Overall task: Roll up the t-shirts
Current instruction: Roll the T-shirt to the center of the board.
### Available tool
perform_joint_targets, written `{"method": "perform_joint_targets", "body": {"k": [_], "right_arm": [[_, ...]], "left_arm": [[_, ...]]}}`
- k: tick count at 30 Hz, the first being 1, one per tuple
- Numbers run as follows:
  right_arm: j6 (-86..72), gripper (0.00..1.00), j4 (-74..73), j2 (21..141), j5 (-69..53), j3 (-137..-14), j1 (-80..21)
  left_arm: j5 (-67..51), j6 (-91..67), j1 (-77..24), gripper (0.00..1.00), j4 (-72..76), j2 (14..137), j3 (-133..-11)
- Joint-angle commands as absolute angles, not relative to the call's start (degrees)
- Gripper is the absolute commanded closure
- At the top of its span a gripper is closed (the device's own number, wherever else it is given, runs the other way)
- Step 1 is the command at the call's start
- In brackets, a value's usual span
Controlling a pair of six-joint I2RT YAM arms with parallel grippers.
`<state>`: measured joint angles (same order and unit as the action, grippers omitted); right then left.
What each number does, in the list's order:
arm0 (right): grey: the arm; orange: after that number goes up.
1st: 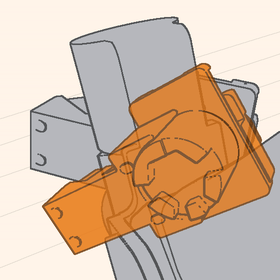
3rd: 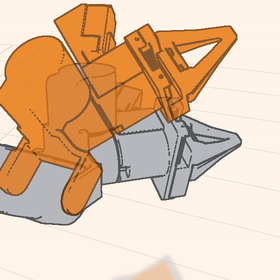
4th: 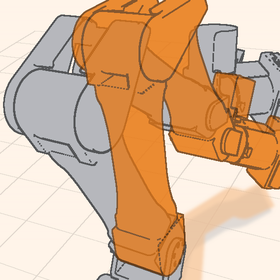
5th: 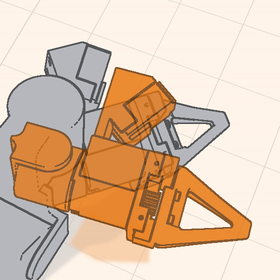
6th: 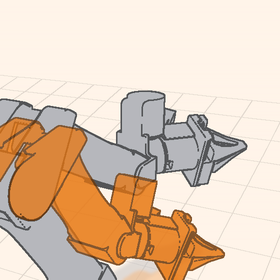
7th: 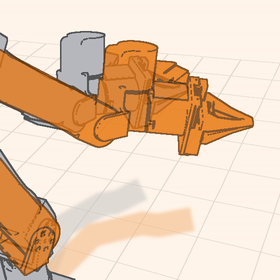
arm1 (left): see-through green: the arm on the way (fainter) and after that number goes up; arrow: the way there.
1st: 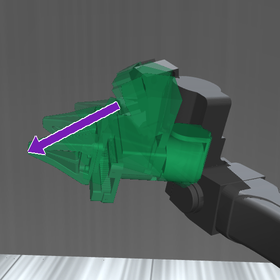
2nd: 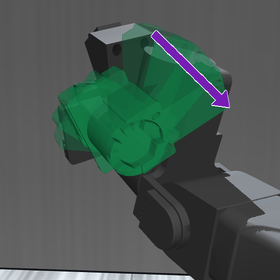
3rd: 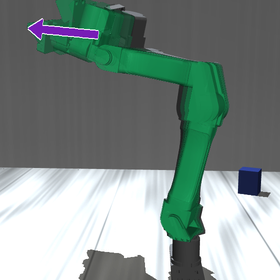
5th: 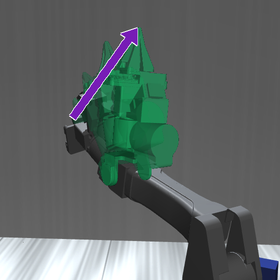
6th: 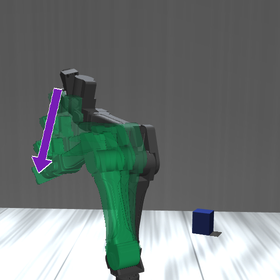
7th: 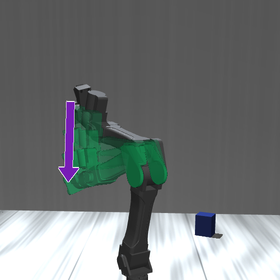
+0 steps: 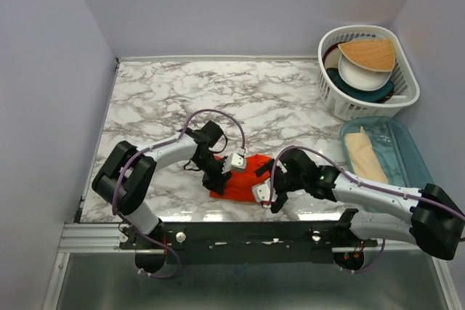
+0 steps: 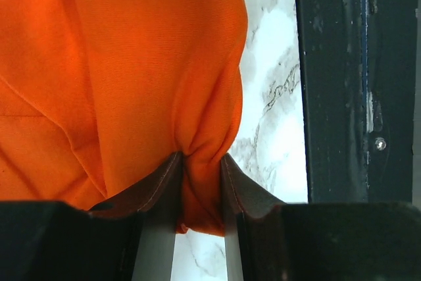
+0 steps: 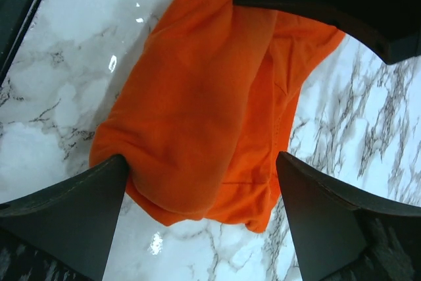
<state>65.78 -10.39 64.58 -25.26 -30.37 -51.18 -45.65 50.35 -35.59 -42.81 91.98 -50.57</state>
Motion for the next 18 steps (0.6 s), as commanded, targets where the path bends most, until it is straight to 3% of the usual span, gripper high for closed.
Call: {"method": "perform_joint_targets", "body": {"k": [1, 5, 10, 18], "right_arm": [[65.4, 0.0, -5.5, 64.6, -24.2, -28.7, -53.2], [61.3, 0.0, -11.8, 61.1, -17.9, -31.2, -53.3], [58.8, 0.0, -18.8, 54.3, -22.2, -32.5, -53.4], [59.3, 0.0, -14.1, 59.8, -21.1, -29.8, -55.8]], "left_arm": [[-46.1, 50.2, -35.2, 0.63, -45.3, 94.5, -50.4], [-45.1, 48.3, -35.2, 0.63, -44.1, 94.2, -50.1], [-43.3, 44.8, -34.8, 0.64, -40.4, 94.3, -49.5], [-44.2, 37.6, -33.1, 0.63, -35.4, 94.6, -50.9]]}}
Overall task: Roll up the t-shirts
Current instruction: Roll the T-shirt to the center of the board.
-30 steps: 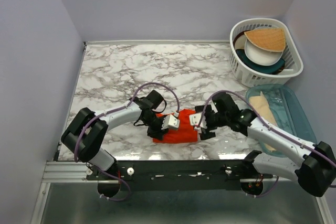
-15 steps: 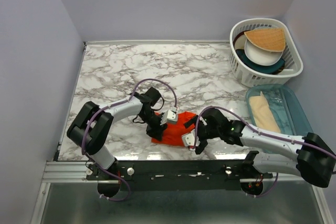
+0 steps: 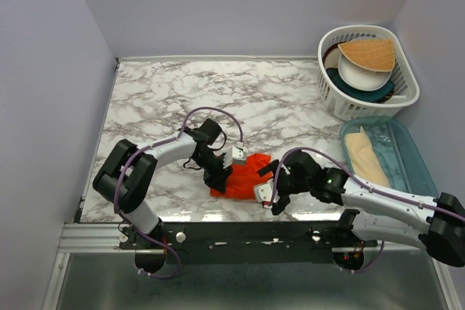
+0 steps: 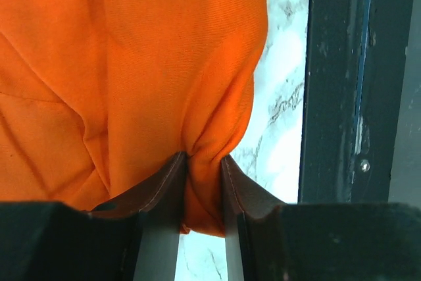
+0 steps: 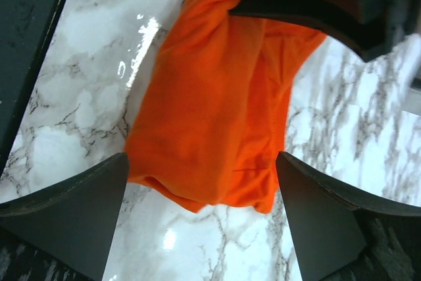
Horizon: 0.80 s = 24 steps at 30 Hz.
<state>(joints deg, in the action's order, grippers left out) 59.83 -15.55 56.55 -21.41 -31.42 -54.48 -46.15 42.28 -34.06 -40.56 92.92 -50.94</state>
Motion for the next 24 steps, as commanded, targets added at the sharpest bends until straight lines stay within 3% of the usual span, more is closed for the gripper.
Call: {"method": "perform_joint_targets", "body": {"k": [1, 12, 24], "right_arm": [[59.3, 0.0, -13.6, 61.4, -21.3, -29.9, -56.7], [56.6, 0.05, -4.7, 67.4, -19.8, -26.2, -59.6], [51.7, 0.08, -2.2, 65.9, -13.2, -25.8, -59.6]], "left_arm": [[-44.2, 36.8, -33.0, 0.63, -34.0, 94.7, -50.8], [-45.3, 34.6, -31.6, 0.62, -33.0, 94.0, -51.1], [-45.9, 34.8, -31.6, 0.62, -34.1, 95.8, -52.3]]}}
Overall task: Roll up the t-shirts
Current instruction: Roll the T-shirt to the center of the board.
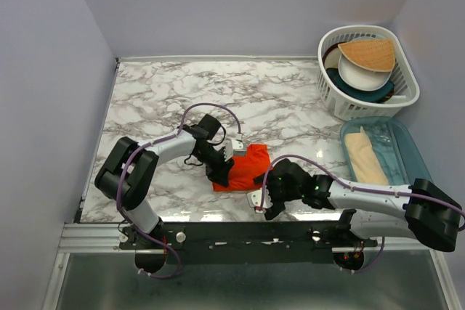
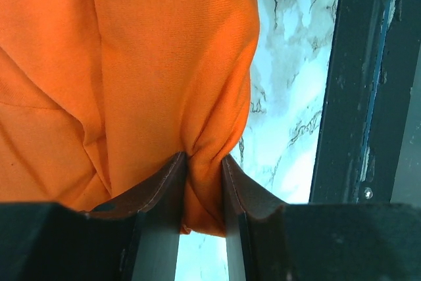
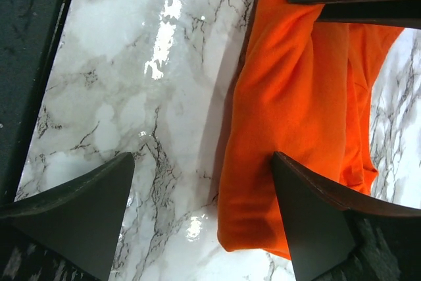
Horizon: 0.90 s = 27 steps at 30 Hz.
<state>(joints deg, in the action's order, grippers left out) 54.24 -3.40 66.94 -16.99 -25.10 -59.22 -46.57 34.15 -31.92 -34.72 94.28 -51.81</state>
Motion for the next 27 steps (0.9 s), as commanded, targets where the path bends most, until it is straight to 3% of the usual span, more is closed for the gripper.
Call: {"method": "perform_joint_targets", "body": {"k": [1, 21, 27], "right_arm": [[51.6, 0.08, -2.3, 66.0, -12.8, -26.1, -59.5], [55.8, 0.09, -2.3, 72.9, -9.8, -27.3, -59.4], [58.0, 0.19, 1.2, 76.8, -7.8, -26.3, -59.3]], "left_arm": [[-45.8, 34.8, -31.6, 0.62, -34.1, 95.9, -52.3], [-46.8, 36.1, -31.6, 0.62, -34.9, 95.9, -52.3], [-48.0, 38.6, -31.6, 0.61, -37.2, 96.0, -52.9]]}}
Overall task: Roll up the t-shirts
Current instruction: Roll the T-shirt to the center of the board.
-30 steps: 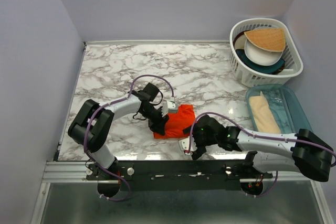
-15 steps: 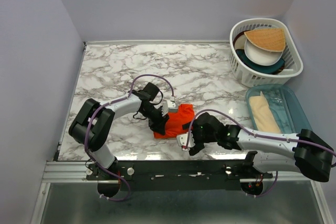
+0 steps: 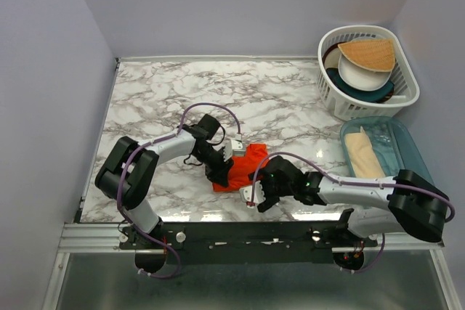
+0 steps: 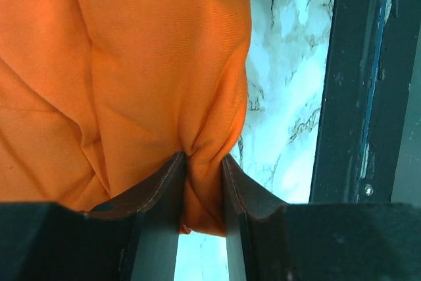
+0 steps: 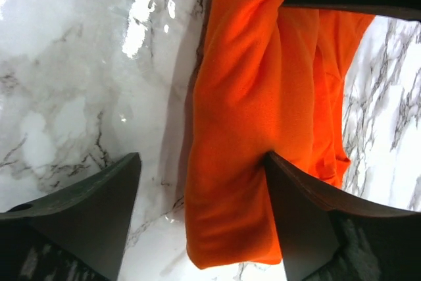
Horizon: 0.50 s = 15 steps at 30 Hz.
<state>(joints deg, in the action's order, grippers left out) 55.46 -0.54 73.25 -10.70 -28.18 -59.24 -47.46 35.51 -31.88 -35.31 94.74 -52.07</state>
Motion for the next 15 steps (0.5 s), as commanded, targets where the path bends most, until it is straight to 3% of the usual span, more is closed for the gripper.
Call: {"method": "perform_joint_targets", "body": {"k": [1, 3, 4, 6, 7, 9, 10, 12, 14, 15], "right_arm": [[58.2, 0.26, 1.4, 77.3, -7.9, -26.5, -59.2], [58.9, 0.35, 1.8, 78.7, -8.1, -26.7, -58.6], [59.4, 0.49, 2.1, 78.9, -8.2, -26.7, -58.5], [61.2, 0.62, 2.1, 80.1, -8.4, -26.8, -58.3], [61.9, 0.74, 2.3, 80.4, -8.4, -26.7, -58.2], [63.1, 0.81, 2.4, 81.3, -8.3, -26.9, -57.5], [63.5, 0.92, 1.8, 81.9, -8.7, -27.3, -57.1], [63.2, 0.99, 0.3, 81.7, -10.4, -28.9, -55.6], [61.2, 0.99, -6.4, 80.9, -13.9, -31.5, -53.4], [59.9, 0.99, -8.3, 80.7, -16.9, -34.2, -52.7]], "left_arm": [[-48.3, 38.8, -31.6, 0.61, -37.4, 96.1, -52.9], [-48.5, 39.7, -31.6, 0.61, -38.5, 96.1, -53.1], [-48.5, 40.3, -31.6, 0.61, -38.8, 96.2, -53.1], [-48.6, 40.8, -31.6, 0.61, -39.5, 96.2, -53.2], [-48.6, 41.4, -31.6, 0.61, -39.8, 96.2, -53.3], [-48.7, 41.7, -31.4, 0.57, -41.0, 96.0, -53.8], [-48.3, 41.1, -31.1, 0.54, -41.0, 95.2, -53.9], [-45.3, 37.6, -30.8, 0.47, -39.6, 93.2, -54.0], [-42.6, 33.5, -29.6, 0.43, -35.6, 86.7, -52.0], [-41.1, 33.0, -29.2, 0.37, -33.9, 83.6, -50.7]]}}
